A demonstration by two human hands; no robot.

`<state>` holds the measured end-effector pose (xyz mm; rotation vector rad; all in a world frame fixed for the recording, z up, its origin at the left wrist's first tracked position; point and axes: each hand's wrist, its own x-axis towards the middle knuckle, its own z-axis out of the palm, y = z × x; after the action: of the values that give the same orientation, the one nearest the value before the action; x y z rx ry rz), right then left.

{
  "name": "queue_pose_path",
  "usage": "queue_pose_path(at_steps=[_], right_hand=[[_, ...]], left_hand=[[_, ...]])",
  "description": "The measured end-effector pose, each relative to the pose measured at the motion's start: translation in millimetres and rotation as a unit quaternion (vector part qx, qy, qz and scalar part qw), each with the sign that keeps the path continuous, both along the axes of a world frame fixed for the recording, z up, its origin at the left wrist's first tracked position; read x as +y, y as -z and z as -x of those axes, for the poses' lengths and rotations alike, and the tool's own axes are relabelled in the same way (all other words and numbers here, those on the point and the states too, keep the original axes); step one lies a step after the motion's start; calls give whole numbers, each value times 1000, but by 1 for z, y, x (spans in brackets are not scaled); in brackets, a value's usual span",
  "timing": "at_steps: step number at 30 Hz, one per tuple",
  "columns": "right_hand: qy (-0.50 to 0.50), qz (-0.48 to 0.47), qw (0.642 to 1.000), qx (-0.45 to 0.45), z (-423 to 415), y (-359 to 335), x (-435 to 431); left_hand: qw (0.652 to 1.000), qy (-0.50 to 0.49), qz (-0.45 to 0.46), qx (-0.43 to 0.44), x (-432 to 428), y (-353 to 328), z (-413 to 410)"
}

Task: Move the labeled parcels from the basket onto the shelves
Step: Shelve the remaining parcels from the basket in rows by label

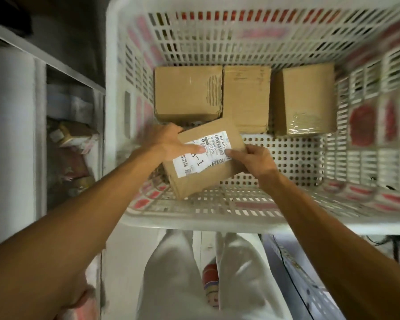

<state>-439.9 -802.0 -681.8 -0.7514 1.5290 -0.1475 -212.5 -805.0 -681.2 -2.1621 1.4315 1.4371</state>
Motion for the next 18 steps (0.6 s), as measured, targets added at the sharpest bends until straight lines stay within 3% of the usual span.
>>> queue_pose_path(at_steps=[3,7,12,18], right_hand=[[-20,62,998,-11,-1,-10,-4],[-14,149,988,-25,-4,-16,-15],[-2,267,963,15,-11,-2,-43],[43,311,948,48,-13,34,-69]], left_hand=[[999,-52,5,16,-4,-16,-1],[991,-91,95,12,-15,-23,-2],[974,-172,145,39,-39,-1,4],[980,-137,138,-39,-59,30,4]])
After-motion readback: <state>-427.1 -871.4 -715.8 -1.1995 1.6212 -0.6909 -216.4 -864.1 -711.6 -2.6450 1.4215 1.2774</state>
